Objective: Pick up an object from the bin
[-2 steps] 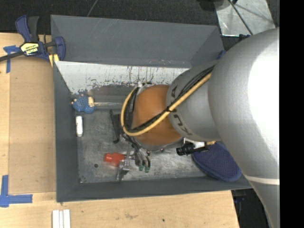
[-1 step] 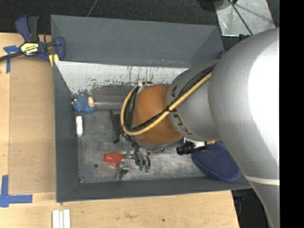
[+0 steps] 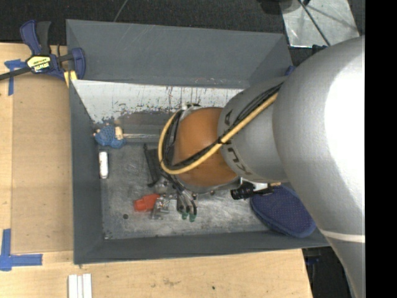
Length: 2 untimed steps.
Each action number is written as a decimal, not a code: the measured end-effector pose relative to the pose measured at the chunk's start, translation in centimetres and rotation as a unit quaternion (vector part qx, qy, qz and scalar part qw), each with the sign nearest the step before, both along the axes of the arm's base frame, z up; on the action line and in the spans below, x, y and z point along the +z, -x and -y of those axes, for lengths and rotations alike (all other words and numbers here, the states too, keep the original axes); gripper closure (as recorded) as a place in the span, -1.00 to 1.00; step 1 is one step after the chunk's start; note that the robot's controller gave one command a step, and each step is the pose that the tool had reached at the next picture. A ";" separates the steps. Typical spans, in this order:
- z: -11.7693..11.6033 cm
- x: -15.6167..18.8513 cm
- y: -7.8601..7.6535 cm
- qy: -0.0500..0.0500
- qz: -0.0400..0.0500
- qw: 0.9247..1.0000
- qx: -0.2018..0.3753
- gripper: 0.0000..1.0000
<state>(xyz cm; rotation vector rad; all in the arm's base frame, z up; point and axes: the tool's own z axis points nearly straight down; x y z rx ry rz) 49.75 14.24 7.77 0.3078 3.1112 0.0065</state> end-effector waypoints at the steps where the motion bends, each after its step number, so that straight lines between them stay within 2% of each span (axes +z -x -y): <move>1: 0.0 6.4 -0.2 0.000 -0.004 1.000 0.000 1.00; 2: 0.1 9.4 -0.4 0.001 -0.005 1.000 0.000 1.00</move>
Offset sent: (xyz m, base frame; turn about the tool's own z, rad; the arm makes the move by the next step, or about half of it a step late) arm 0.0001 0.0001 0.0597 -0.0001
